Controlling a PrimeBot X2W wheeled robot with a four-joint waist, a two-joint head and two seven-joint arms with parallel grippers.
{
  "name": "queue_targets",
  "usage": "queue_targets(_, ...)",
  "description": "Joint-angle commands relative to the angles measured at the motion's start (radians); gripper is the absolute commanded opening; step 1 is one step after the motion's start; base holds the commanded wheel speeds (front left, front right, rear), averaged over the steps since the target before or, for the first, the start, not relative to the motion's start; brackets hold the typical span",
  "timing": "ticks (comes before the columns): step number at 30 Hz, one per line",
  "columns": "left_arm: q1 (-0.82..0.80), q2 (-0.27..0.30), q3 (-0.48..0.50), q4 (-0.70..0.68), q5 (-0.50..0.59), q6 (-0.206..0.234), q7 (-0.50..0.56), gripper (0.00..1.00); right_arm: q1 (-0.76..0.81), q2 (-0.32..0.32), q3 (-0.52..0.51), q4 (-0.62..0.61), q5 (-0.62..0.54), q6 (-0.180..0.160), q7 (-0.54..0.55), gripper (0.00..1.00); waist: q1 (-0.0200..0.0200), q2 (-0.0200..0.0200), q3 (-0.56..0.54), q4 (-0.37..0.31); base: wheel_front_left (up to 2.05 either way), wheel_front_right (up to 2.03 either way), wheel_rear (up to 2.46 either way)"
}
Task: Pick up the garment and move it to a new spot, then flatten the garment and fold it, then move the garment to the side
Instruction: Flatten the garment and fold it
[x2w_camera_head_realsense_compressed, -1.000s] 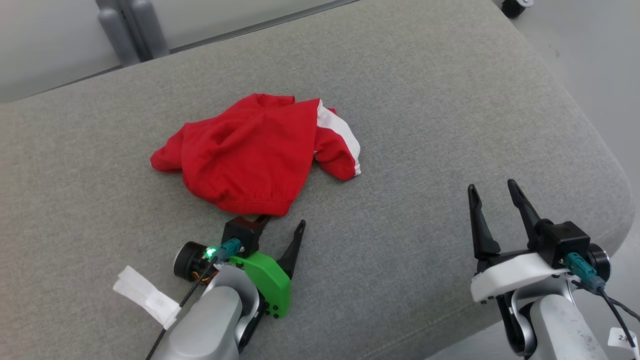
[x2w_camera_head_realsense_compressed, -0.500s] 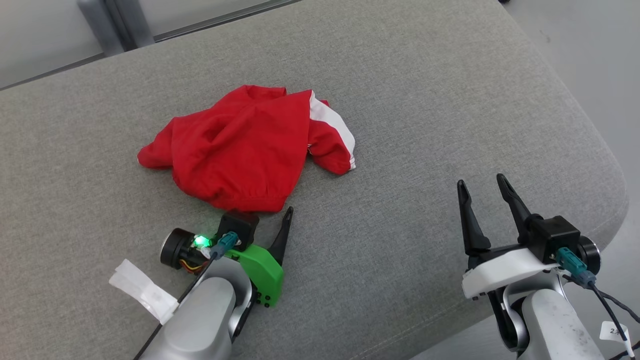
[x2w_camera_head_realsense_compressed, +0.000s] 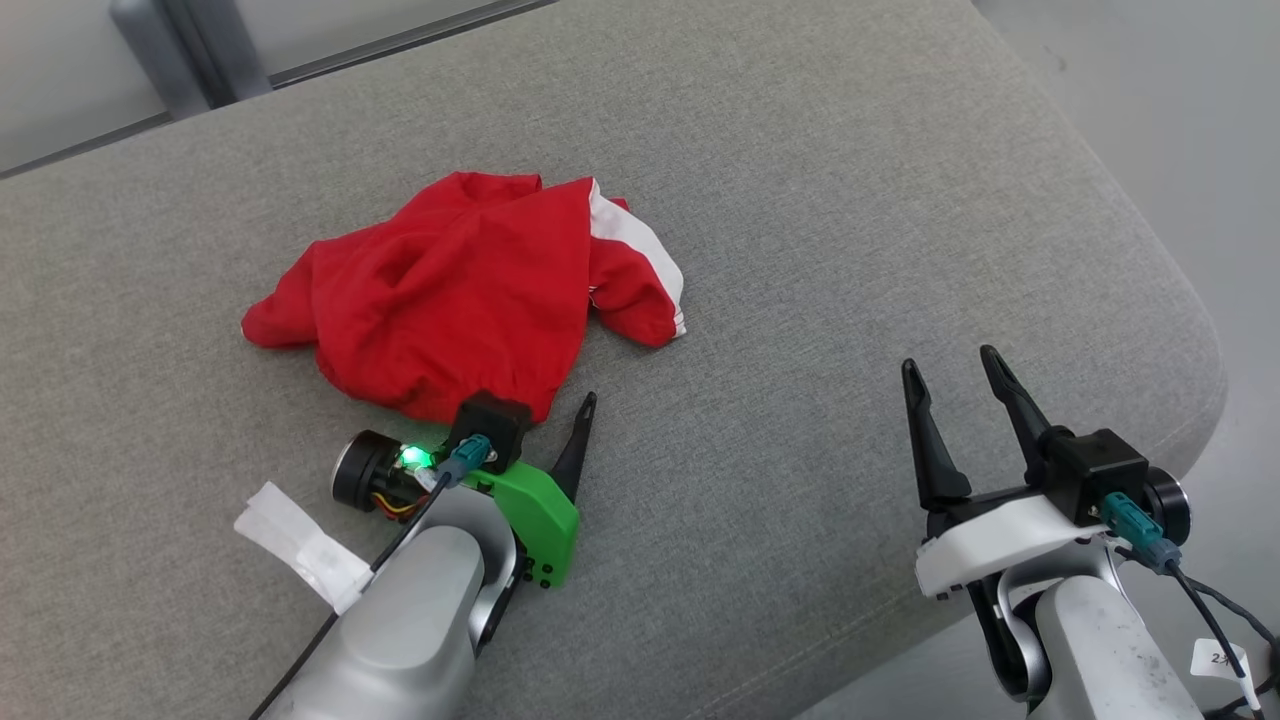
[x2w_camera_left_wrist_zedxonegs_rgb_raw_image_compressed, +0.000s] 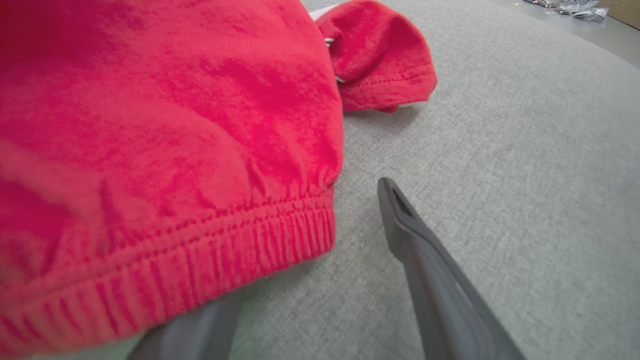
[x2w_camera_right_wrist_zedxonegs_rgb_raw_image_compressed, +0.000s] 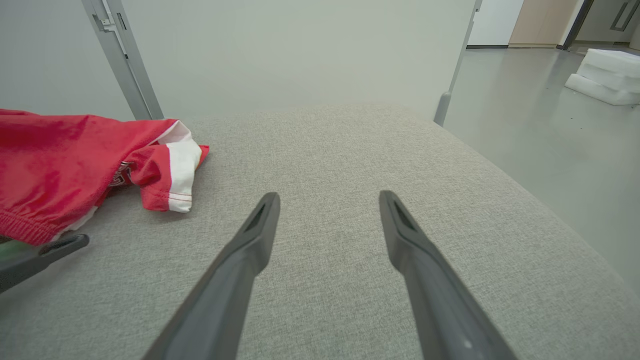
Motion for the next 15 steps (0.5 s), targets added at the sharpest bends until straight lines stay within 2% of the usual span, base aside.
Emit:
queue_targets(1,-0.021,0.005,-0.002,0.003,-0.011,0.011,0.000,0.35,-0.011,-0.001,-0.003,-0.004,-0.001,-0.001,-0.003,1.00,0.0000,-0.0001,0.004,0.000,0.00,0.00,0.00)
queue_targets(2,-0.027,0.005,-0.006,0.002,-0.017,0.014,0.000,0.00,-0.010,-0.001,-0.006,-0.004,0.000,-0.001,-0.003,1.00,0.0000,-0.0001,0.006,0.001,0.00,0.00,0.00)
queue_targets(5,-0.035,0.005,-0.011,0.001,-0.043,0.015,0.000,0.00,-0.008,-0.001,-0.014,-0.003,0.001,-0.001,-0.003,1.00,0.0000,-0.0001,0.007,0.011,0.00,0.00,0.00)
queue_targets(9,-0.038,0.005,0.001,-0.046,-0.108,-0.018,-0.001,0.00,-0.002,-0.001,-0.021,-0.007,0.001,-0.001,-0.003,1.00,0.0000,-0.0001,0.002,0.039,0.00,0.00,0.00)
queue_targets(15,-0.071,0.005,0.027,-0.214,-0.173,-0.046,-0.001,0.00,0.001,-0.001,-0.023,0.002,0.000,-0.001,-0.003,1.00,0.0000,-0.0001,-0.025,0.096,0.00,0.00,0.00)
